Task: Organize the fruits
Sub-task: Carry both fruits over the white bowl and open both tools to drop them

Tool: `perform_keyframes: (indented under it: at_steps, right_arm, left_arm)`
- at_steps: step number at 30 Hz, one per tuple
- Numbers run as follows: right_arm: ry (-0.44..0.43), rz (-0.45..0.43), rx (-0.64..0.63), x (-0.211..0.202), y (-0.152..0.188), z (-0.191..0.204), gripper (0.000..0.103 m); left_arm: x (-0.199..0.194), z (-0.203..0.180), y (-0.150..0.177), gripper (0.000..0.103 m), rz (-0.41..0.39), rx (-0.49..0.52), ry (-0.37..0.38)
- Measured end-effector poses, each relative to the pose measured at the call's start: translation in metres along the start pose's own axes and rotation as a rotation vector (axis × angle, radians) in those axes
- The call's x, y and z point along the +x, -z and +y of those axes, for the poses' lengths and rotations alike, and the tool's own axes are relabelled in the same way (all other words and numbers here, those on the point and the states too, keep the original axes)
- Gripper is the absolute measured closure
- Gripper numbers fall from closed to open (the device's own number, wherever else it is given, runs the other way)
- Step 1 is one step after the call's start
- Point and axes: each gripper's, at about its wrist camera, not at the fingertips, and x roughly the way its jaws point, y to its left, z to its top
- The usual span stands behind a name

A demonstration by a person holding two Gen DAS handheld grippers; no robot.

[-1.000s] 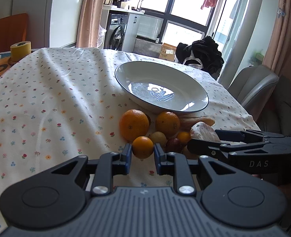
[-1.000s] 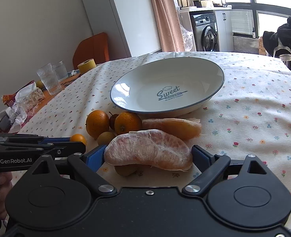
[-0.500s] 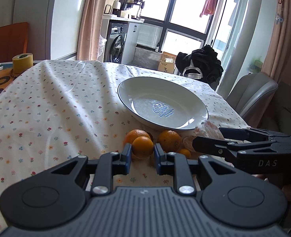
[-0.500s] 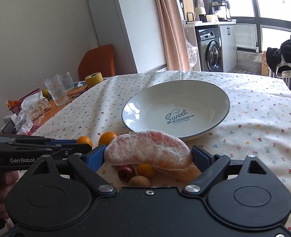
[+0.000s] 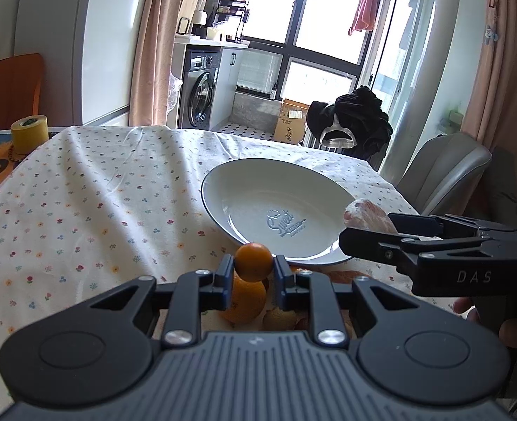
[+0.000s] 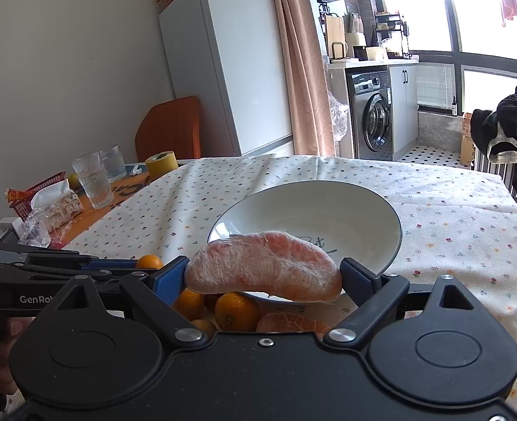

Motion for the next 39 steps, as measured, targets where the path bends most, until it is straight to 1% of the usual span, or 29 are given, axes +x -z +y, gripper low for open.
perform_keyframes:
  at_steps: [4,14,21,22,23,24,27,30,35,38,39]
  right_arm:
    - [0.009,-0.011,0.003,0.005,-0.006,-0.005,0.014]
    - [0.034,0.005,0.013,0.022,-0.011,-0.025,0.014]
    - [0.045,0.019,0.026,0.033,-0.012,-0.038,0.014]
    - [0.044,0.02,0.03,0.034,-0.012,-0.039,0.014]
    - [0.043,0.022,0.036,0.036,-0.011,-0.041,0.014]
    - [0.043,0.022,0.039,0.037,-0.011,-0.041,0.014]
    - [0.04,0.022,0.047,0.04,-0.011,-0.044,0.014]
    - [0.04,0.025,0.051,0.042,-0.01,-0.046,0.014]
    - [0.039,0.029,0.051,0.044,-0.01,-0.046,0.013]
    - [0.017,0.025,0.055,0.042,-0.01,-0.045,0.009]
    - [0.013,0.016,0.057,0.039,-0.01,-0.044,0.009]
  left_arm:
    - [0.009,-0.001,-0.008,0.081,0.004,0.009,0.001]
    - [0.04,-0.006,-0.019,0.081,0.04,0.035,0.008]
    - [0.062,-0.008,-0.027,0.08,0.066,0.026,0.02]
    - [0.063,-0.008,-0.028,0.077,0.063,0.022,0.015]
    - [0.065,-0.008,-0.029,0.076,0.066,0.023,0.004]
    - [0.066,-0.008,-0.03,0.076,0.071,0.024,-0.005]
    - [0.068,-0.005,-0.031,0.076,0.084,0.01,0.001]
    - [0.065,-0.004,-0.031,0.076,0.082,0.009,-0.008]
    - [0.059,-0.001,-0.03,0.07,0.078,-0.005,-0.02]
    - [0.055,0.0,-0.028,0.061,0.075,-0.009,-0.034]
    - [0.053,0.001,-0.027,0.056,0.074,-0.011,-0.038]
